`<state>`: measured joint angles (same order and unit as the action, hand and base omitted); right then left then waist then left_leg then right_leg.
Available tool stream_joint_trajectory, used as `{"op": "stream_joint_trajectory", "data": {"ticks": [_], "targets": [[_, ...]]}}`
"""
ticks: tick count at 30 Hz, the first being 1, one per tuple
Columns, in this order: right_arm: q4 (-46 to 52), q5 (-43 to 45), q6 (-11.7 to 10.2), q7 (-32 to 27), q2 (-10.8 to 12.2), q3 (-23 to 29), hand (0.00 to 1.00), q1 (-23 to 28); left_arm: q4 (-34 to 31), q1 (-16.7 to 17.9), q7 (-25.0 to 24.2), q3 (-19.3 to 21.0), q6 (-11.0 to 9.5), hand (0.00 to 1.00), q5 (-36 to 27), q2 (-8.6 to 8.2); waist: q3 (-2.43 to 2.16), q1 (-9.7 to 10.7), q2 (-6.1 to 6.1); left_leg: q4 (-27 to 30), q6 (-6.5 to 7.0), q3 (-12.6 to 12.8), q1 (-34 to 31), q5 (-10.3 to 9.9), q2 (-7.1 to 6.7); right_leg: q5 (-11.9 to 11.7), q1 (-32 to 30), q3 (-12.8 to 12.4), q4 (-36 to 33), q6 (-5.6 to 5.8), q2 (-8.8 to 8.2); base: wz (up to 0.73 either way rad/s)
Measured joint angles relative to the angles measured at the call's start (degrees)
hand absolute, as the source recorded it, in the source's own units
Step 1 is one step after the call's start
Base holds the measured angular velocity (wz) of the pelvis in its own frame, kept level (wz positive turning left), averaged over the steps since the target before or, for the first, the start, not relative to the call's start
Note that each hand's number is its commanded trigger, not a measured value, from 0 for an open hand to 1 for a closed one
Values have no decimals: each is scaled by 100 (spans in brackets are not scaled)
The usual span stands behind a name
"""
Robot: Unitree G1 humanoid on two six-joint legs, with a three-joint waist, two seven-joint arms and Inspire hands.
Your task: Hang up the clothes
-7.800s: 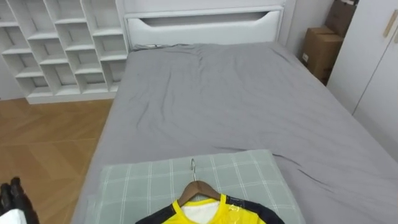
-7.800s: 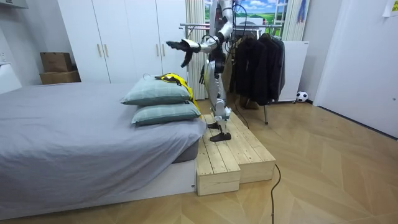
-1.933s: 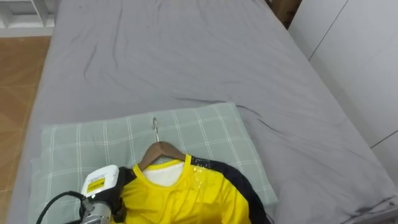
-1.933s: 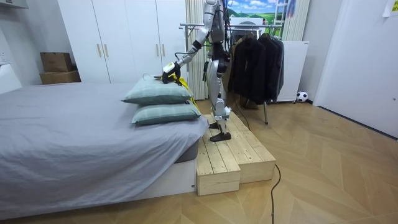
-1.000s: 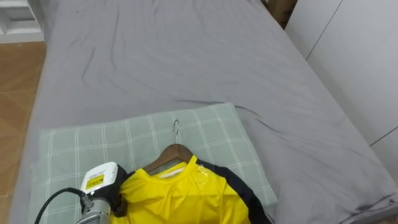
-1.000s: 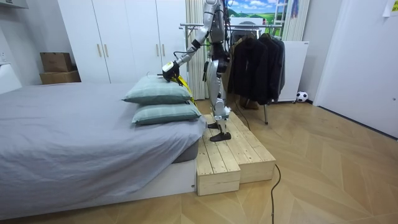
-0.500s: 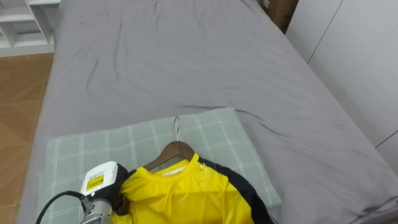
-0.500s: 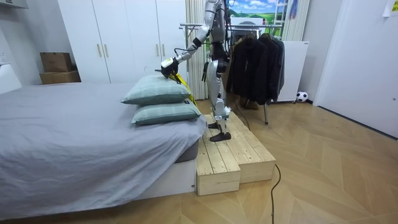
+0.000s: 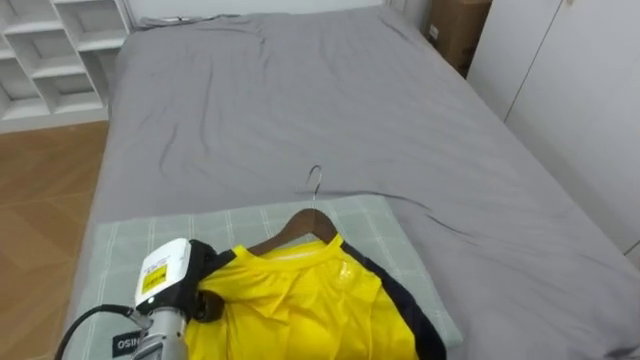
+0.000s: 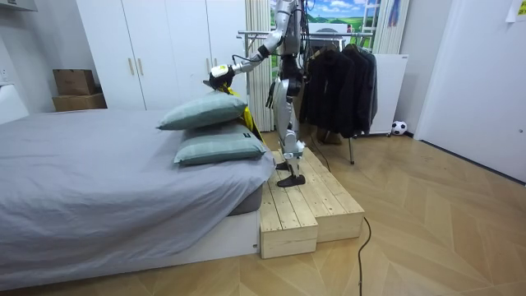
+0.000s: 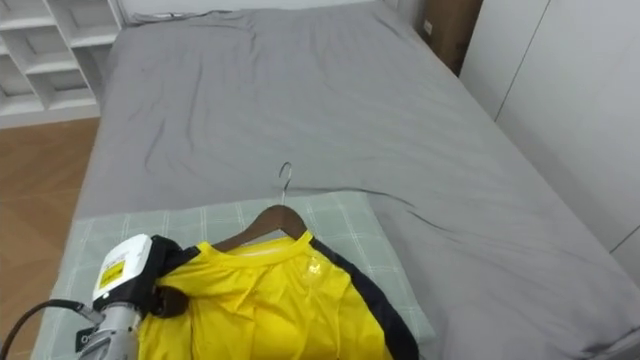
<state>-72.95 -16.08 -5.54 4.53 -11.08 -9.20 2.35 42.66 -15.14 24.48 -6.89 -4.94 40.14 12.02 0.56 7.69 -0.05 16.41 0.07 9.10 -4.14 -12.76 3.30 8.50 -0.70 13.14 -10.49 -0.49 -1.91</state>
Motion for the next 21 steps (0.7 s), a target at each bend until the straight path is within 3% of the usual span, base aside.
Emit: {"op": "stream_joint_trajectory", "data": {"ticks": [6, 10, 16, 20, 21], "targets": [[-20, 12, 16, -18, 6, 180, 0, 114, -638, 385, 27, 1, -53, 100, -8, 65, -22, -23, 21, -3, 4, 25, 175, -1, -16, 12, 120, -80, -11, 14, 5, -3], [-35, -15, 20, -22, 6, 207, 0, 166, -714, 484, 41, 1, -85, 100, -9, 87, -23, -38, 23, -10, 3, 24, 284, -1, -13, 23, 225, -84, -2, 25, 11, 0], [-68, -12, 65, -62, 1, 207, 0, 224, -1369, 496, 697, 146, -513, 100, -136, 142, -40, -183, 22, -112, 2, 10, 528, 0, -42, 68, 460, -76, 12, 25, 1, 2], [-119, 63, 73, -49, -4, 221, 0, 224, -1702, 602, 895, 258, -547, 100, -157, 242, -116, -186, 36, -206, 3, 8, 694, -1, -79, 85, 595, -62, 75, 37, -11, 1], [-123, 73, 81, -30, -4, 253, 0, 233, -1784, 631, 926, 271, -547, 100, -220, 262, -117, -184, 30, -207, 4, 7, 716, -1, -82, 85, 598, -61, 78, 37, -13, 0]]}}
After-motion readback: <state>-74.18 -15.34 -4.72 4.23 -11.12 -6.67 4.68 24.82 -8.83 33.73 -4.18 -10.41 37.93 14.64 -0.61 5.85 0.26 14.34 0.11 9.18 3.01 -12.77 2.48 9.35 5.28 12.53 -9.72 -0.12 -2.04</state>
